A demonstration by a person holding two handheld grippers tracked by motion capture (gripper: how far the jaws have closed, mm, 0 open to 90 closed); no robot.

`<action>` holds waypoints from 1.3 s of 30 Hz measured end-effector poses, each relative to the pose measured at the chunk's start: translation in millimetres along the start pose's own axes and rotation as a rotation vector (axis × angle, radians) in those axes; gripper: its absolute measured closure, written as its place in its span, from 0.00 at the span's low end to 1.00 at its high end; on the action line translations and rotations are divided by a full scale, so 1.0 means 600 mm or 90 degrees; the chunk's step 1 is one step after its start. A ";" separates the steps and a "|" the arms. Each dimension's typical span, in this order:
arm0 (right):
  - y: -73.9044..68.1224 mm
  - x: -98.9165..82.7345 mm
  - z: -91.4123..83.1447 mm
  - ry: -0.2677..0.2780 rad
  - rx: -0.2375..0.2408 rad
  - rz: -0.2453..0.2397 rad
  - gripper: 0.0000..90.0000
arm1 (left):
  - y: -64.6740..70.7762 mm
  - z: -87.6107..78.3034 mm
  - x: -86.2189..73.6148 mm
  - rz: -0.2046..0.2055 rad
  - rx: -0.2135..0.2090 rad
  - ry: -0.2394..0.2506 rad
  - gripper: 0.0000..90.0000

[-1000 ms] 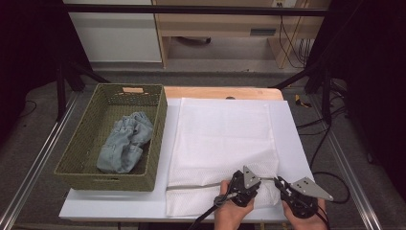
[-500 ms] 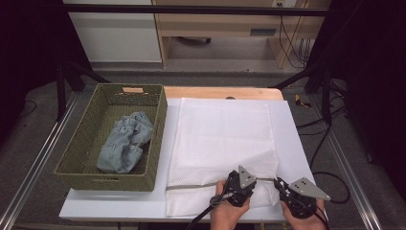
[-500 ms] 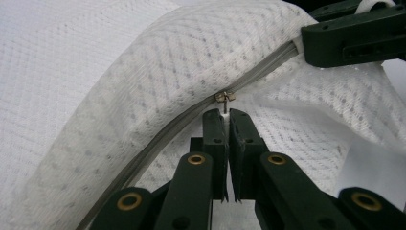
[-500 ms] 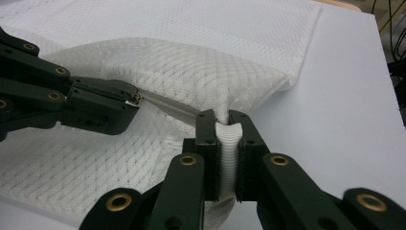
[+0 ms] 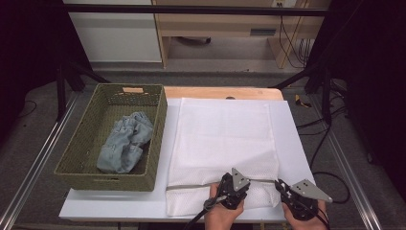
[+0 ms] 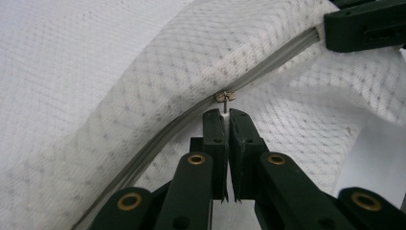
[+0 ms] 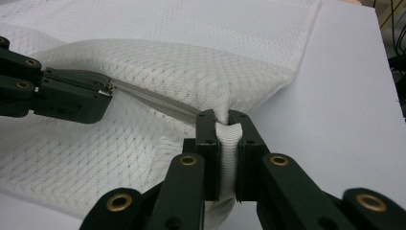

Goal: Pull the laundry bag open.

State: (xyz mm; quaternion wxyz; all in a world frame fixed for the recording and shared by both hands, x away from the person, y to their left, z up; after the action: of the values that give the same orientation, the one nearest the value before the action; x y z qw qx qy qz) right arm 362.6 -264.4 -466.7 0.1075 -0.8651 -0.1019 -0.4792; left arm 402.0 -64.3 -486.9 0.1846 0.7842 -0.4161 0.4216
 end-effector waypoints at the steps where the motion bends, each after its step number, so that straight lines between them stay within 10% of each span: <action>1: 0.001 0.000 -0.001 0.001 0.000 -0.001 0.93 | 0.000 0.000 -0.001 -0.003 -0.001 0.000 0.96; 39: -0.001 -0.002 0.002 -0.021 0.010 -0.003 0.93 | -0.038 -0.038 -0.034 -0.021 0.013 -0.011 0.96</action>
State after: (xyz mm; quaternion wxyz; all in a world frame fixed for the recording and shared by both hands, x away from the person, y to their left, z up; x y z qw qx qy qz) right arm 363.0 -263.3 -468.2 0.1111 -0.8718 -0.1095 -0.4643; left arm 402.8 -26.0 -489.0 0.1798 0.7966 -0.4004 0.4157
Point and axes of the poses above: each handheld gripper's, and its own axes: z roughly forward along the jaws, x roughly out of its top, y roughly to its right, the point moved 2 cm from there along z, roughly forward along the jaws, and after that the axes turned 10 degrees about z, right-handed, at the moved point
